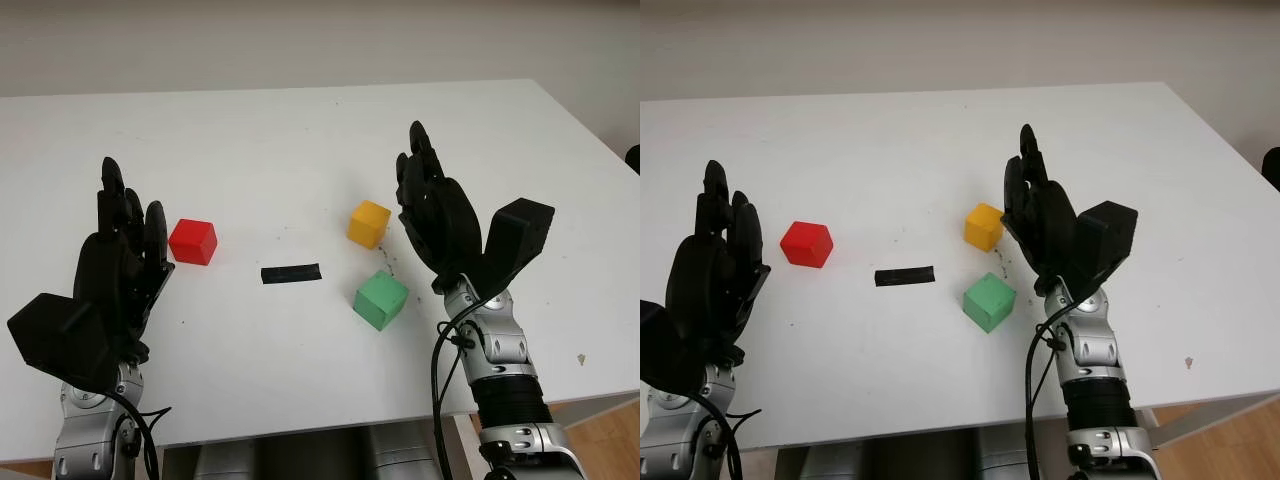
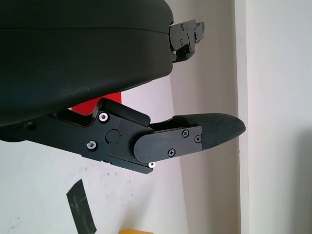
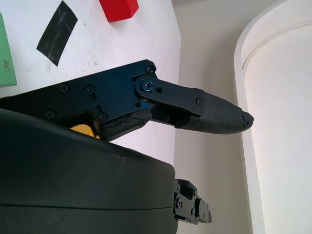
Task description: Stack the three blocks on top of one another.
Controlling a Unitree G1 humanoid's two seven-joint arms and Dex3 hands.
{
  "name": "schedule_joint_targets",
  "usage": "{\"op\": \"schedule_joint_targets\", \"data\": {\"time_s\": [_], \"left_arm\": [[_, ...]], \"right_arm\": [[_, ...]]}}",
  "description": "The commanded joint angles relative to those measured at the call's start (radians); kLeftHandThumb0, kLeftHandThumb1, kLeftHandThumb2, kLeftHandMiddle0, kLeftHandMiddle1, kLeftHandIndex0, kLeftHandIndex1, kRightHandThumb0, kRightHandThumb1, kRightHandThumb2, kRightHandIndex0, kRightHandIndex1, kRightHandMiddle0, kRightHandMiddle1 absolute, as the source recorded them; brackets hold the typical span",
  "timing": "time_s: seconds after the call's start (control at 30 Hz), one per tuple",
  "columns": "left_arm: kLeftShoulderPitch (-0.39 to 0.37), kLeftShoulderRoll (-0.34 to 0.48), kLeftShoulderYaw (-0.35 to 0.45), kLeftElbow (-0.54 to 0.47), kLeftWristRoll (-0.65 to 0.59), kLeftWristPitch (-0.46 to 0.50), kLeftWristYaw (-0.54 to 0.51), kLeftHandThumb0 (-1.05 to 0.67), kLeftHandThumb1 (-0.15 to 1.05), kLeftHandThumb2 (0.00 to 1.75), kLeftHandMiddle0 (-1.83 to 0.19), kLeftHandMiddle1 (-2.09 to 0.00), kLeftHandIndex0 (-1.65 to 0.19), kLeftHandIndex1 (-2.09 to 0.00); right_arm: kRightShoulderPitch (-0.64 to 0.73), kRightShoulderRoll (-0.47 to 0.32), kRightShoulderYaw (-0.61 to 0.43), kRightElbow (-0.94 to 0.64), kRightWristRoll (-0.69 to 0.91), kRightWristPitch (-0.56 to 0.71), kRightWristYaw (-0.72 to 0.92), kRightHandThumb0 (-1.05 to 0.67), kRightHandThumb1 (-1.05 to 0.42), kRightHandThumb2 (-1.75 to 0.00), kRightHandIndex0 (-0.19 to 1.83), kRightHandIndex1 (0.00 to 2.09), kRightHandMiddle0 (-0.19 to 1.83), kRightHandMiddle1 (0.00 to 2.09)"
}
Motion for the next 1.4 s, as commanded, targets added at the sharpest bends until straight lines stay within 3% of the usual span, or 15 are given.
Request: {"op": "schedule_joint_targets", "data": {"time_s": [0.0,0.53,0.77,0.83,1.0,1.13,1.27,1.37], "left_arm": [[0.019,-0.002,-0.006,-0.028,0.002,-0.004,-0.002,-0.7,1.05,0.58,0.19,-0.02,0.19,-0.03],[0.013,0.018,0.005,-0.043,0.011,-0.01,0.006,-0.66,1.05,0.55,0.14,-0.06,0.14,-0.06],[-0.03,0.187,0.048,-0.047,0.137,-0.005,-0.022,-0.69,1.05,0.27,-0.15,-0.13,-0.11,-0.17],[-0.045,0.222,0.056,-0.037,0.142,-0.012,-0.044,-0.61,1.04,0.14,-0.3,-0.14,-0.22,-0.22],[-0.098,0.338,0.067,0.002,0.178,-0.004,-0.105,-0.41,0.95,0.04,-0.56,-0.22,-0.48,-0.36],[-0.134,0.483,0.037,0.061,0.288,-0.036,-0.179,-0.39,0.9,0.04,-0.51,-0.17,-0.44,-0.35],[-0.201,0.613,-0.024,0.115,0.377,0.003,-0.288,-0.48,0.85,0.05,-0.4,-0.07,-0.37,-0.25],[-0.25,0.691,-0.096,0.182,0.476,-0.065,-0.322,-0.55,0.85,0.05,-0.34,-0.04,-0.35,-0.19]], "right_arm": [[0.006,-0.005,0.003,-0.042,0.001,0.007,-0.002,-0.79,-1.05,-0.69,-0.19,0.0,-0.19,0.0],[0.012,-0.008,-0.008,-0.038,0.014,0.011,0.013,-0.79,-1.05,-0.68,-0.19,0.0,-0.19,0.0],[-0.03,-0.04,-0.042,-0.026,0.055,0.006,0.057,-0.8,-1.05,-0.65,-0.19,0.0,-0.19,0.01],[-0.043,-0.053,-0.043,-0.022,0.053,0.016,0.066,-0.8,-1.05,-0.63,-0.19,0.0,-0.18,0.02],[-0.079,-0.072,-0.046,-0.022,0.064,0.064,0.078,-0.81,-1.05,-0.62,-0.19,0.01,-0.18,0.03],[-0.09,-0.076,-0.046,-0.021,0.066,0.079,0.083,-0.81,-1.05,-0.62,-0.19,0.01,-0.19,0.03],[-0.099,-0.072,-0.052,-0.013,0.087,0.092,0.091,-0.79,-1.05,-0.65,-0.19,0.0,-0.19,0.0],[-0.1,-0.072,-0.054,-0.015,0.096,0.094,0.092,-0.77,-1.05,-0.68,-0.19,0.0,-0.19,0.0]]}}
